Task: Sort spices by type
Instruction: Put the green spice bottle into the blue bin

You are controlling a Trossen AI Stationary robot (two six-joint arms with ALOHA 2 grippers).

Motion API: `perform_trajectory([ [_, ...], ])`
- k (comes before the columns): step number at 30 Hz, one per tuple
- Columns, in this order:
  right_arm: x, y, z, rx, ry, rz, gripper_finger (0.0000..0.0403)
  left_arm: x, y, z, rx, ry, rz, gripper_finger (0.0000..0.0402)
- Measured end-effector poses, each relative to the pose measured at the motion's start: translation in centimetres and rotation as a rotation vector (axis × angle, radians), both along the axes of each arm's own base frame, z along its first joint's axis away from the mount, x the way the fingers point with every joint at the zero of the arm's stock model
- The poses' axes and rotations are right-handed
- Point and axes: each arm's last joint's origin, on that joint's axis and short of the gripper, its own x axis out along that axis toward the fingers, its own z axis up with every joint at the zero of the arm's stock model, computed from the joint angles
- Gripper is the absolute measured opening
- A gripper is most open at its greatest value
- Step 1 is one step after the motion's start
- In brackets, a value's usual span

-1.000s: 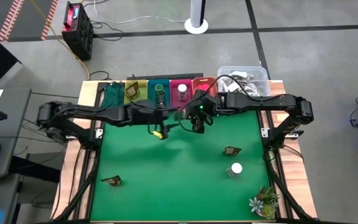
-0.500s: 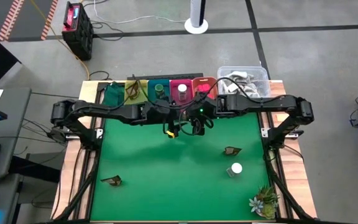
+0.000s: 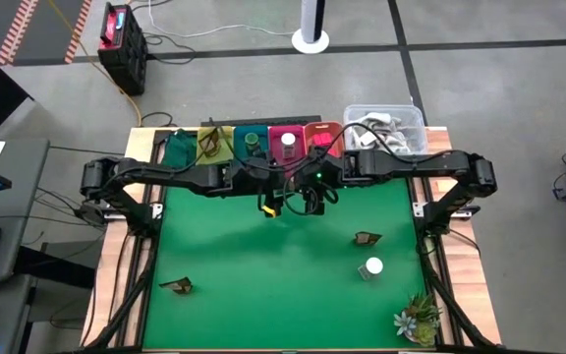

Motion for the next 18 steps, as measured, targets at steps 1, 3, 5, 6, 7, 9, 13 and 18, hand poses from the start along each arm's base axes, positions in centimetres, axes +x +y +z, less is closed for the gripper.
perform_trajectory([
  [1, 0.01, 0.06, 0.00, 0.000, -0.001, 0.002, 0.0231, 0.03, 0.00, 0.05, 0.002, -0.005, -0.001, 0.0318],
  [3, 0.06, 0.20, 0.04, -0.006, -0.004, 0.012, 0.0231, 0.08, 0.01, 0.15, 0.004, -0.018, -0.001, 0.0318],
  [5, 0.17, 0.49, 0.13, -0.014, -0.014, 0.029, 0.0231, 0.10, 0.01, 0.18, 0.013, -0.017, -0.008, 0.0314],
  [6, 0.21, 0.64, 0.15, -0.020, -0.016, 0.038, 0.0231, 0.10, -0.01, 0.17, 0.018, -0.014, -0.012, 0.0307],
  [7, 0.24, 0.76, 0.17, -0.025, -0.017, 0.048, 0.0231, 0.08, -0.03, 0.14, 0.020, -0.010, -0.015, 0.0297],
  [9, 0.32, 0.95, 0.24, -0.033, -0.025, 0.058, 0.0232, 0.07, -0.06, 0.10, 0.021, -0.004, -0.022, 0.0263],
  [13, 0.41, 0.92, 0.33, -0.036, -0.039, 0.051, 0.0248, 0.07, -0.05, 0.11, 0.022, -0.005, -0.020, 0.0190],
  [18, 0.37, 0.77, 0.31, -0.028, -0.035, 0.051, 0.0292, 0.09, -0.09, 0.11, 0.015, -0.007, -0.038, 0.0190],
])
